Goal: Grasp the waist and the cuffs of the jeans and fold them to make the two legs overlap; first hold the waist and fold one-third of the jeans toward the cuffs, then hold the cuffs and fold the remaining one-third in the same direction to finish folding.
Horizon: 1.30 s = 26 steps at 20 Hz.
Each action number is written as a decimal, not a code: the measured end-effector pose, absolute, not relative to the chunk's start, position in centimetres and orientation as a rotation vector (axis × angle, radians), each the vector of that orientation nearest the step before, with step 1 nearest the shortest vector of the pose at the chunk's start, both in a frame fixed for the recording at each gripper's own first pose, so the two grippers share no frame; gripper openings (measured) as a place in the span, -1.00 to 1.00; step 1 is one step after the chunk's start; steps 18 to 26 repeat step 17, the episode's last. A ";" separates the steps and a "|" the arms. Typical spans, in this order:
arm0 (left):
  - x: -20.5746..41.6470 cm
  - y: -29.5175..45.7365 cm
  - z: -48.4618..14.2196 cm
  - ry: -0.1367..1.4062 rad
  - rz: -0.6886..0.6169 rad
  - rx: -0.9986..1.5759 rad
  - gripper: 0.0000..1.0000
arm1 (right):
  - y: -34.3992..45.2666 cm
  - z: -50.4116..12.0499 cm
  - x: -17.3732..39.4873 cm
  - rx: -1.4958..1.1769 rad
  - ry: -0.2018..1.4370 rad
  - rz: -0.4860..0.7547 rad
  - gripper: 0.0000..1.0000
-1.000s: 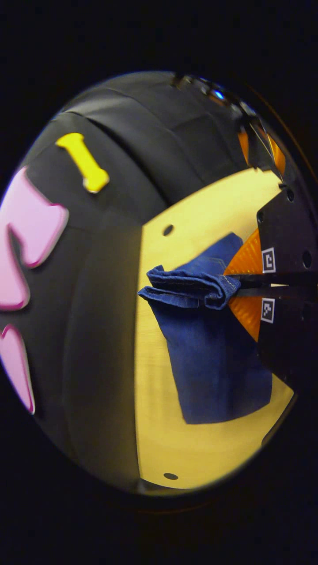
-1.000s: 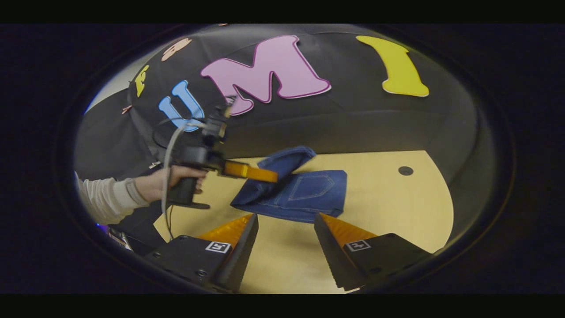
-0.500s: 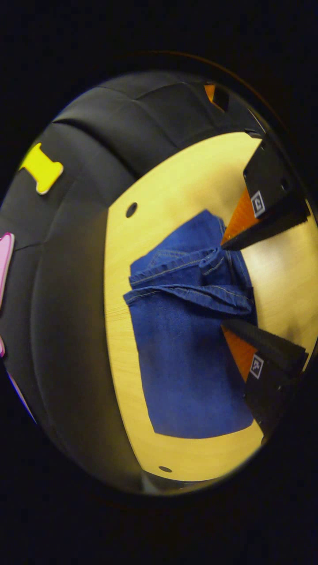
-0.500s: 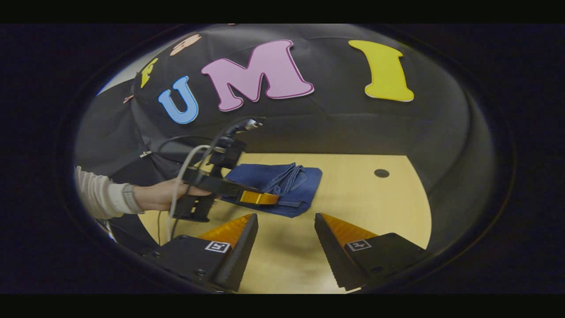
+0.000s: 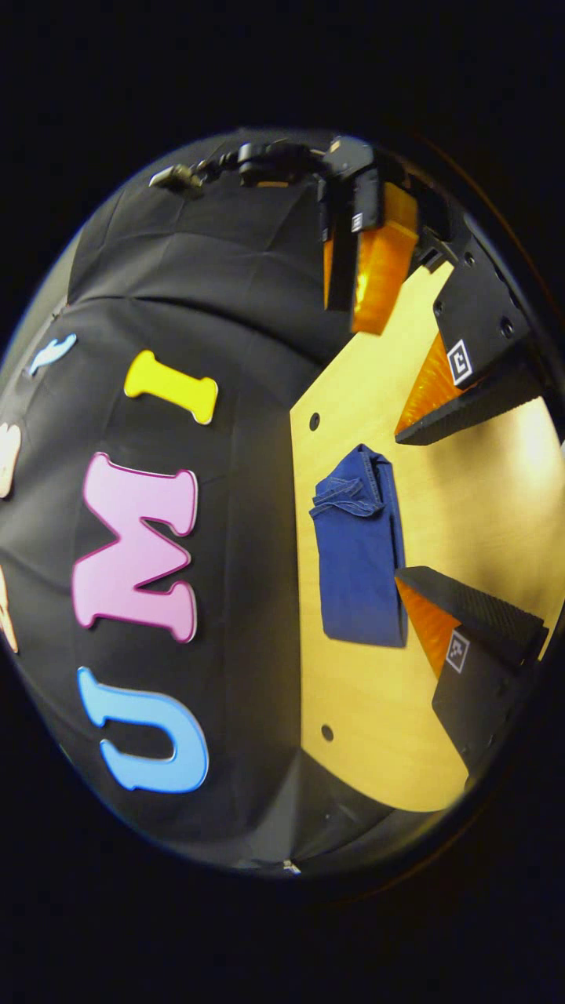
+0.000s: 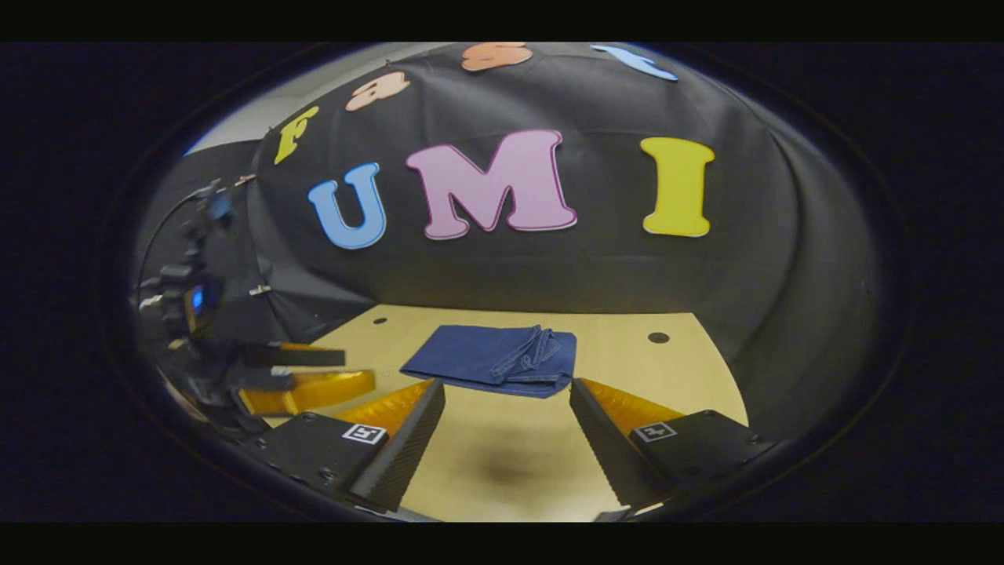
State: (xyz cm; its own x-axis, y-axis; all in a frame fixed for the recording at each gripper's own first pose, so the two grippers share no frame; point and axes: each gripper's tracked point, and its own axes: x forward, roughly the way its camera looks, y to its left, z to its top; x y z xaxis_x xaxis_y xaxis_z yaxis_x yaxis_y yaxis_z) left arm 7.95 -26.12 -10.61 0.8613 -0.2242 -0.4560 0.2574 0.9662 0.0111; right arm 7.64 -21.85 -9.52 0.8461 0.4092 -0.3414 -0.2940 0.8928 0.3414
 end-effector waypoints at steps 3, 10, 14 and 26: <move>0.3 -24.7 -7.9 0.399 -0.218 0.057 0.94 | -22.3 -6.2 3.1 0.270 0.345 0.310 0.95; -6.8 -25.1 -2.2 0.244 -0.196 -0.017 0.93 | -25.3 1.5 -6.0 0.189 0.148 0.181 0.95; -7.2 -25.1 0.9 0.161 -0.196 0.007 0.94 | -26.0 5.2 -7.4 0.125 0.040 0.162 0.95; -7.4 -25.6 3.1 0.119 -0.206 0.025 0.94 | -25.8 6.8 -7.4 0.126 0.002 0.170 0.95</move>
